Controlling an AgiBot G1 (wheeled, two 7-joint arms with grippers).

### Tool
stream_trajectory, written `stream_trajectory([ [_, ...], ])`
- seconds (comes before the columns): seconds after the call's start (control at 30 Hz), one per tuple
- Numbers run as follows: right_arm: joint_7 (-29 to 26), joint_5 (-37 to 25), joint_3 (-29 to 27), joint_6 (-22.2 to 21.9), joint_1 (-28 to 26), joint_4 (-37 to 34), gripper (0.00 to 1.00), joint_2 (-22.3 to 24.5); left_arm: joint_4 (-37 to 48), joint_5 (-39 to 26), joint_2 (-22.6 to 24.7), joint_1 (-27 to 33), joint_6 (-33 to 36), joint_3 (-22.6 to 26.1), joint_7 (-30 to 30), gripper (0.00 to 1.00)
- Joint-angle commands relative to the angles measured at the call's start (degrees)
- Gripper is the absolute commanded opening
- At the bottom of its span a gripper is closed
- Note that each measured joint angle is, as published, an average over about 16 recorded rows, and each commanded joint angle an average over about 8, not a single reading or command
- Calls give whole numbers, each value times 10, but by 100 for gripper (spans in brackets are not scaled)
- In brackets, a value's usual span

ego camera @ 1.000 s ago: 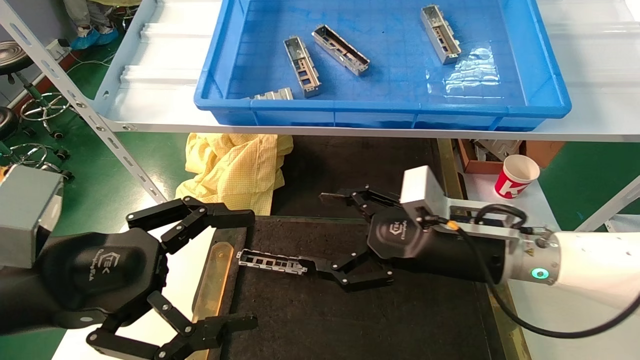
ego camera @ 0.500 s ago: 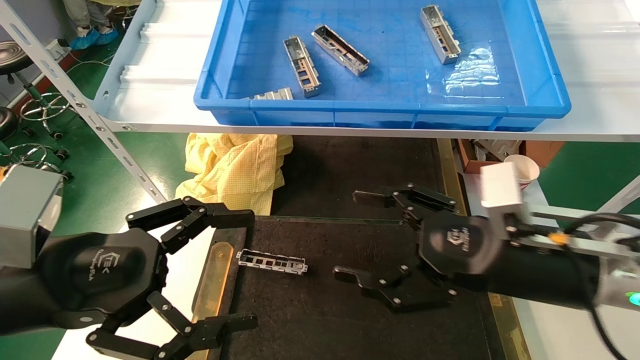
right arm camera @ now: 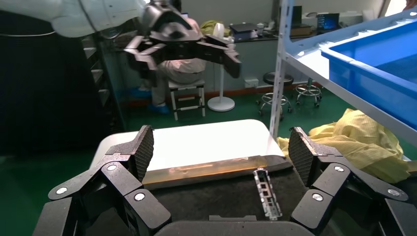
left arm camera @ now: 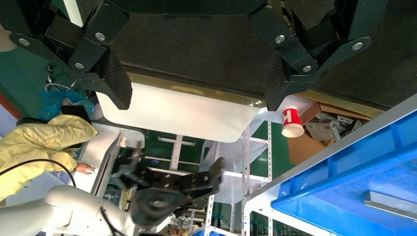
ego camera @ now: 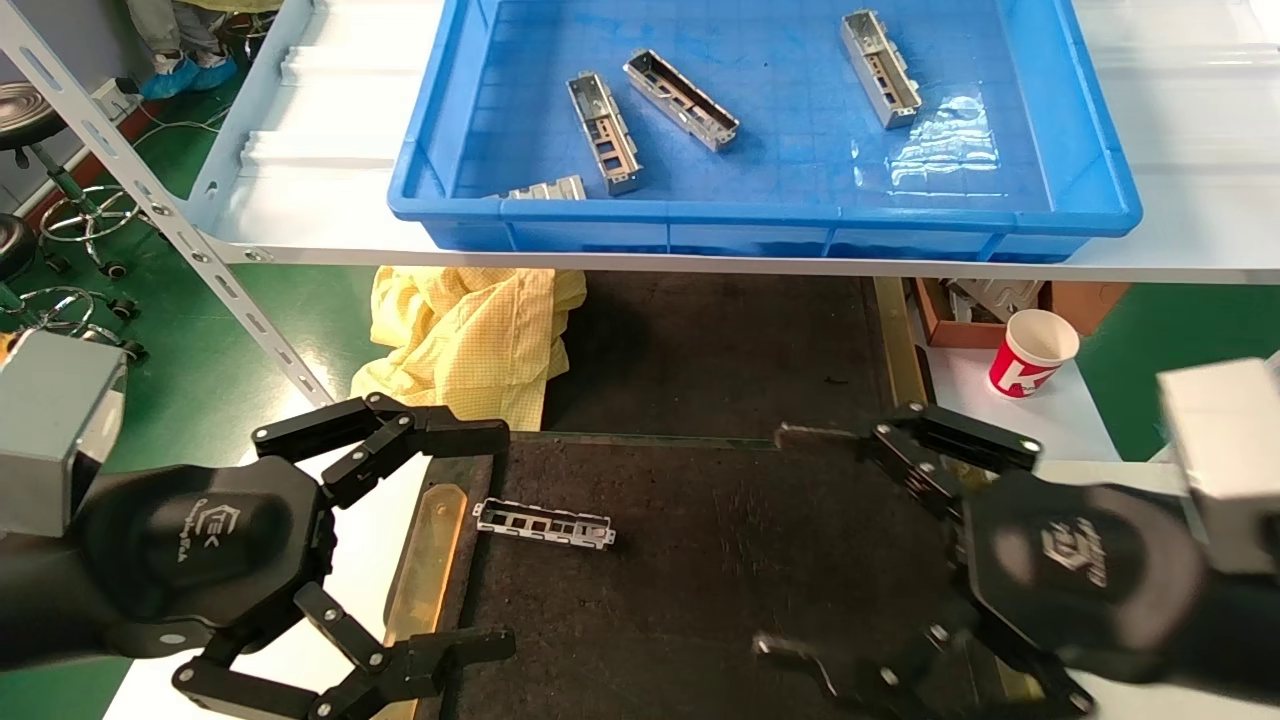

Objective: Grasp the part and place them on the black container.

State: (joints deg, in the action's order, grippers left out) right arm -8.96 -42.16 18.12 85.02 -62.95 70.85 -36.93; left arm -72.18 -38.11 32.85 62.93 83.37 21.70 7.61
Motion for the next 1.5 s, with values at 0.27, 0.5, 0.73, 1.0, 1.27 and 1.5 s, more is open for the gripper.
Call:
stream_trajectory([
  [0.27, -24, 6, -35, 12, 23, 45, 100, 32, 0, 0, 0, 0, 0, 0, 0, 100],
  [0.5, -21, 6, -30, 10, 20, 38, 100, 27, 0, 0, 0, 0, 0, 0, 0, 100],
  [0.73, -20, 6, -26, 8, 17, 33, 100, 23, 0, 0, 0, 0, 0, 0, 0, 100],
  [1.0, -19, 5, -23, 7, 16, 30, 100, 21, 0, 0, 0, 0, 0, 0, 0, 100],
  [1.27, -18, 4, -22, 7, 15, 29, 100, 20, 0, 0, 0, 0, 0, 0, 0, 100],
  [1.5, -18, 4, -22, 7, 14, 28, 100, 20, 0, 0, 0, 0, 0, 0, 0, 100],
])
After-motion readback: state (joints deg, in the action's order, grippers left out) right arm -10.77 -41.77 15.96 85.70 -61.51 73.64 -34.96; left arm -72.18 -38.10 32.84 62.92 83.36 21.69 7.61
